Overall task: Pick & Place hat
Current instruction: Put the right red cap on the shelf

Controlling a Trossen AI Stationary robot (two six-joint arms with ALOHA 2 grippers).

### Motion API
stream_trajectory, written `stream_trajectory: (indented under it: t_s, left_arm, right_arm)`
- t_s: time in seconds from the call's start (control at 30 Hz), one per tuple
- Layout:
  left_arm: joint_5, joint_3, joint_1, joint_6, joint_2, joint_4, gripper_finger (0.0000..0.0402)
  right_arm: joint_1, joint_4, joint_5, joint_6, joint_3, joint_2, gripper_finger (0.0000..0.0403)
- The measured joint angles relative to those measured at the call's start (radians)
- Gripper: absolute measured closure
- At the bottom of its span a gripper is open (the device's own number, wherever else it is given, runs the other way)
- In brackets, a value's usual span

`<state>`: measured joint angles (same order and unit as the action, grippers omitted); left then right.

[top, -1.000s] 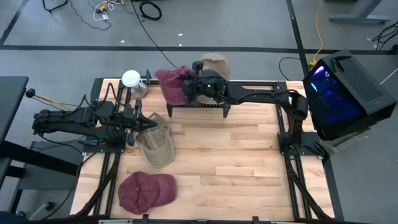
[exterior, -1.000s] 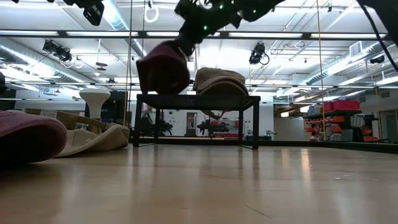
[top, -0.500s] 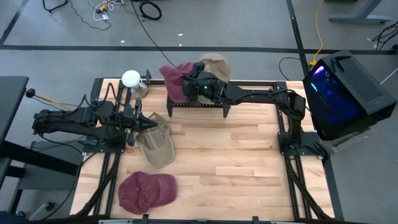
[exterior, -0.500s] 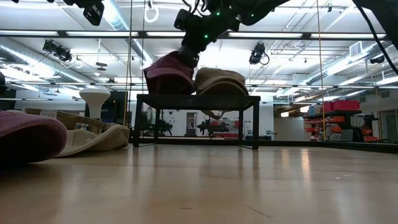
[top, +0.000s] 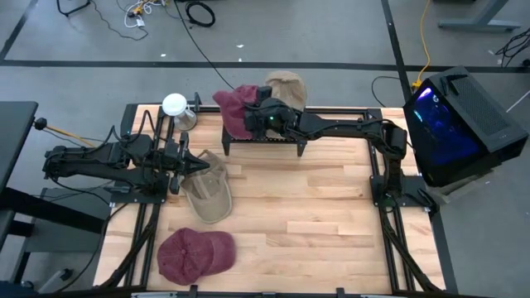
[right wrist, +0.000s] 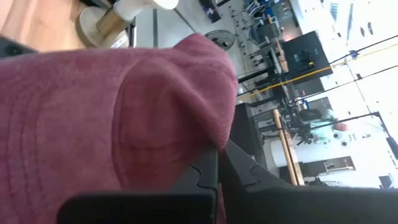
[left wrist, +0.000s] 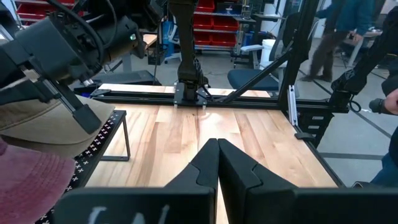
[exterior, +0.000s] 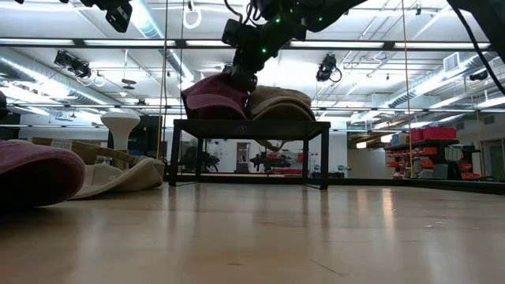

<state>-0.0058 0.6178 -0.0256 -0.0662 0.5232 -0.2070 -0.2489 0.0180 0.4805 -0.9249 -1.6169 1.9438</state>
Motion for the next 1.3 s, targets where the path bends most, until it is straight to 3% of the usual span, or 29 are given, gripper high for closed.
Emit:
stream_trajectory:
  t_s: [0.37, 0.7, 1.3]
  left_arm:
    - [0.0, 0.0, 0.0, 0.0, 0.0, 0.0, 0.0387]
    - [0.0, 0.0, 0.0, 0.0, 0.0, 0.0, 0.0387]
    - [0.0, 0.0, 0.0, 0.0, 0.0, 0.0, 0.0387]
  right_arm:
    - [0.003, 0.015, 0.001, 0.026, 0.0, 0.0, 0.0401]
    - [0.009, 0.015, -0.001, 0.026, 0.0, 0.0, 0.0365]
    - [0.009, 0.031, -0.002, 0.076, 0.0, 0.0, 0.0339]
